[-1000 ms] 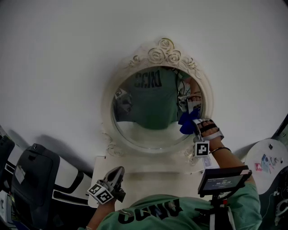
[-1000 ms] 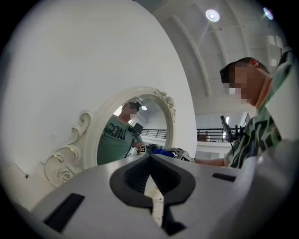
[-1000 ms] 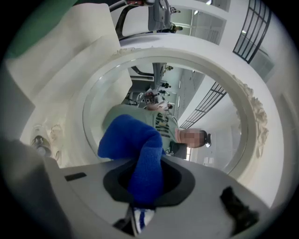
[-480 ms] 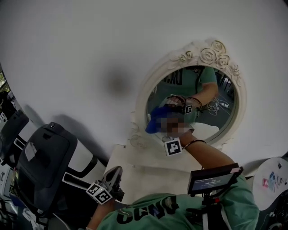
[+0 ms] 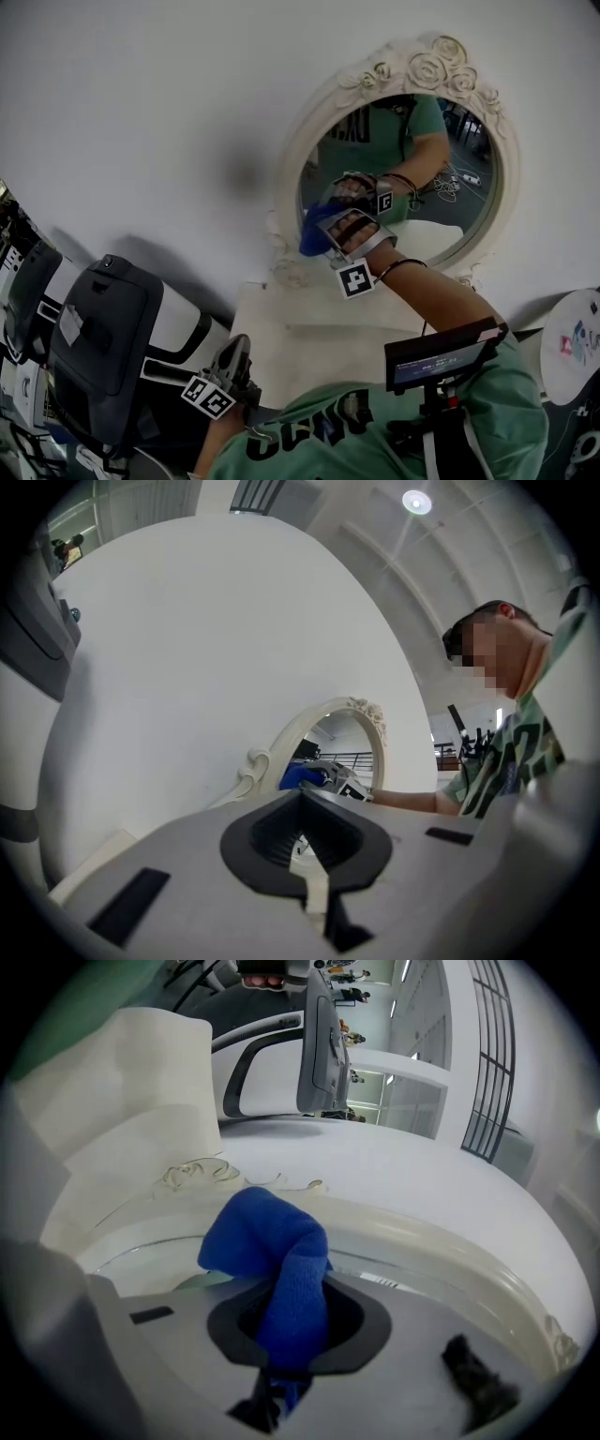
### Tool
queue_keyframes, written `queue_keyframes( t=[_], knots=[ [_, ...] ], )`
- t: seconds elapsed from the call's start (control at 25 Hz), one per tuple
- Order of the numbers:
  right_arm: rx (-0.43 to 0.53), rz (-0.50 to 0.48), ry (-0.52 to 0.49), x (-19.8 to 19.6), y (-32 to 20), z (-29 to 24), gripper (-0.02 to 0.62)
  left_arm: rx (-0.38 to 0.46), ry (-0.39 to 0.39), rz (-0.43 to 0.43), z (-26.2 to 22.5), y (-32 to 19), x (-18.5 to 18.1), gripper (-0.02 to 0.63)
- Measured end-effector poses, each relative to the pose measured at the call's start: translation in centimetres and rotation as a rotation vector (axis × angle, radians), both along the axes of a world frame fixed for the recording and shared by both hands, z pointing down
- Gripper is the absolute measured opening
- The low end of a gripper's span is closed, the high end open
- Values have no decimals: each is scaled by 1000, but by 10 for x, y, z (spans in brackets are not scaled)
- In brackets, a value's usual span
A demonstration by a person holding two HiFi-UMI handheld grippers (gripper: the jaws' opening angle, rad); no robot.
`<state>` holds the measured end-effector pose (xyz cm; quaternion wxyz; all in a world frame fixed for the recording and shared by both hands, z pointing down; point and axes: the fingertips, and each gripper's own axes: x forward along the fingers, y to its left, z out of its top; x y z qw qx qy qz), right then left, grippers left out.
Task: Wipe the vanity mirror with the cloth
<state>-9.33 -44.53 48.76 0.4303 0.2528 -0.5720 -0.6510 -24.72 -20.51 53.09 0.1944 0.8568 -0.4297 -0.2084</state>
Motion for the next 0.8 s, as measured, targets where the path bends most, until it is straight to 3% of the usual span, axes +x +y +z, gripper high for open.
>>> queue_keyframes(
  t=[0.2, 0.44, 0.8],
  knots=[
    [-30, 94, 4, 86, 13, 9, 51, 20, -13, 109, -10, -18, 52, 0],
    [-37, 279, 17, 252, 48, 9, 51, 56, -24, 244, -27, -18, 155, 0],
    [-68, 522, 54, 360, 51, 26, 51, 48, -4, 333, -21, -34, 178, 0]
  ],
)
